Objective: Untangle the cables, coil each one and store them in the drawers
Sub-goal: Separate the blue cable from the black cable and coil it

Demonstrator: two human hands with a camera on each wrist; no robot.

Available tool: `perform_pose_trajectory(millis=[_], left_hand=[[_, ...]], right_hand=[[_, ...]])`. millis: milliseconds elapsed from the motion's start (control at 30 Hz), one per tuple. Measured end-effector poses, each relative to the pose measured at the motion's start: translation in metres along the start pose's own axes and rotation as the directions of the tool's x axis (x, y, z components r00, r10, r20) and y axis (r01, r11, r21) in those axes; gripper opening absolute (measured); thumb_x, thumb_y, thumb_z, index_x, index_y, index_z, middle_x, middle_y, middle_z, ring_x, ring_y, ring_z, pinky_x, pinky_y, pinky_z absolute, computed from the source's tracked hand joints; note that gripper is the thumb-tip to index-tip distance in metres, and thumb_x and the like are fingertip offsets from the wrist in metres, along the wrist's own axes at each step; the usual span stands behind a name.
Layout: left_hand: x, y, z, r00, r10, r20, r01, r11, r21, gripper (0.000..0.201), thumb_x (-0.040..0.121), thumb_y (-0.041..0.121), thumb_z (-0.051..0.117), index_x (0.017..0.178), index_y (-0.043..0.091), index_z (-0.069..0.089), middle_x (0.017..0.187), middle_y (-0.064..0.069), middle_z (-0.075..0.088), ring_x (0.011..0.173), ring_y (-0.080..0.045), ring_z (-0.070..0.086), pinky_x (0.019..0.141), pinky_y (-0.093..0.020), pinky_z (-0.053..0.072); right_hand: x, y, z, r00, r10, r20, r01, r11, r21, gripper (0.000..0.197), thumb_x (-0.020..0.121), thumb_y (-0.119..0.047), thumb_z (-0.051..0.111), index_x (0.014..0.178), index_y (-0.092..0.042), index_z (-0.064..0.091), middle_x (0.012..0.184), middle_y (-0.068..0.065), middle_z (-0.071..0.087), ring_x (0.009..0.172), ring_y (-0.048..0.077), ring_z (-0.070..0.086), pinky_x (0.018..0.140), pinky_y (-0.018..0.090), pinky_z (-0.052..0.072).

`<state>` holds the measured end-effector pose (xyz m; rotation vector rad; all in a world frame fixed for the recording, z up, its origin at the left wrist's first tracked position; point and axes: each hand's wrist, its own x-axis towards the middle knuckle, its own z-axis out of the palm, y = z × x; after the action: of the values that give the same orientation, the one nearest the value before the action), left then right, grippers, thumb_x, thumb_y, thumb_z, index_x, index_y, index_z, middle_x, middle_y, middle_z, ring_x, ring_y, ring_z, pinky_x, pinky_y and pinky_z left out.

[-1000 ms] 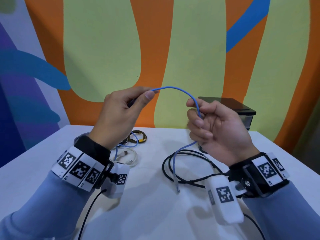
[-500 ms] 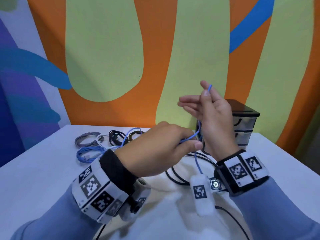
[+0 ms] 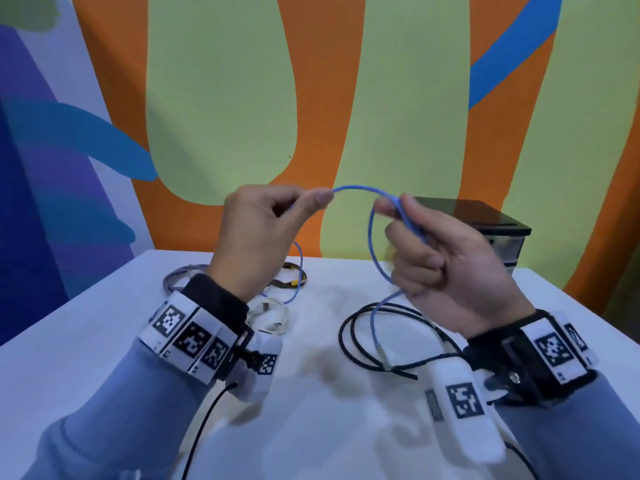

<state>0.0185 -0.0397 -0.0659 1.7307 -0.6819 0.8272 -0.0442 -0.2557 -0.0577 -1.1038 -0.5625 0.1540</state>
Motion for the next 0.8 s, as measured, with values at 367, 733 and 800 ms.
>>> perform_pose_trajectory(millis=[367,733,800], left_hand=[[-0.03,0.034,0.034,0.871,0.144,0.469,-0.206,0.975,0.083,0.016,0.096,0.037,0.078,0.088,0.023,0.077,0.052,0.004,0.042,0.052,-0.011,0.037,0.052,-0.027,0.029],[0.003,-0.007,-0.009,0.994,0.062,-0.086,-0.069,0.994,-0.084,0.028,0.095,0.029,0.076,0.086,0.003,0.082,0.066,-0.003,0.067,0.061,-0.012,0.052,0.07,-0.026,0.048],[0.004,-0.022,-0.007,0.999,-0.029,0.033,0.027,0.996,0.085,0.037,0.099,0.052,0.068,0.089,0.019,0.084,0.072,0.001,0.07,0.066,-0.018,0.059,0.075,-0.04,0.055]], right_hand=[[0.014,0.01,-0.019,0.806,-0.442,-0.394,0.235,0.85,-0.472,0.037,0.115,-0.02,0.035,0.15,-0.009,0.042,0.075,0.009,0.075,0.067,0.019,0.074,0.061,0.024,0.057],[-0.006,0.001,-0.011,0.994,0.025,0.108,-0.023,1.0,-0.016,0.037,0.104,-0.031,0.042,0.089,-0.015,0.071,0.045,-0.006,0.022,0.039,0.011,0.012,0.042,0.025,0.013],[-0.007,-0.005,-0.017,0.978,-0.08,0.191,0.047,0.984,0.171,0.037,0.107,-0.03,0.041,0.11,-0.013,0.074,0.048,-0.006,0.025,0.039,0.011,0.016,0.041,0.024,0.016]])
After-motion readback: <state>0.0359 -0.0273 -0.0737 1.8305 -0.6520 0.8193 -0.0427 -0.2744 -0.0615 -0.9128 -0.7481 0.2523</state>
